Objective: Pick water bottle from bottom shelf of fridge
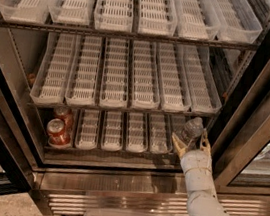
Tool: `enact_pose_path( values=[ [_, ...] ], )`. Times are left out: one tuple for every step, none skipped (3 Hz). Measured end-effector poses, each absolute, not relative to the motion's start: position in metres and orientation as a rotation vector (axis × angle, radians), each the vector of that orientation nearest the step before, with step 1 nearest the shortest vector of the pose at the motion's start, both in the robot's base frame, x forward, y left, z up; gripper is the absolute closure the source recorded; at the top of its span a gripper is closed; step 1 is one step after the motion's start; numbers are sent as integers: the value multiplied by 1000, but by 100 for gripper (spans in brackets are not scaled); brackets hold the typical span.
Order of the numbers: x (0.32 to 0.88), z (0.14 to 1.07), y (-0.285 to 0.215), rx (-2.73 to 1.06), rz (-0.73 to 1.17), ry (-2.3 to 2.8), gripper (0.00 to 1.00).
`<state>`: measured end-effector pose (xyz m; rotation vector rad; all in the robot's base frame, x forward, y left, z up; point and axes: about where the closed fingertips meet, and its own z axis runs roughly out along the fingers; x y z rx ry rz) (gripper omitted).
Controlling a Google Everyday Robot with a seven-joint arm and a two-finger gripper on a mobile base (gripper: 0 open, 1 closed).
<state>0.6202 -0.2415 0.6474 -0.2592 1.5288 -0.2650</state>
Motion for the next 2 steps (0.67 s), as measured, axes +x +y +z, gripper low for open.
enact_pose_path(
  values=[
    [623, 647, -241, -256, -273, 1528, 30],
    [628, 644, -241, -257, -280, 1532, 29]
  ],
)
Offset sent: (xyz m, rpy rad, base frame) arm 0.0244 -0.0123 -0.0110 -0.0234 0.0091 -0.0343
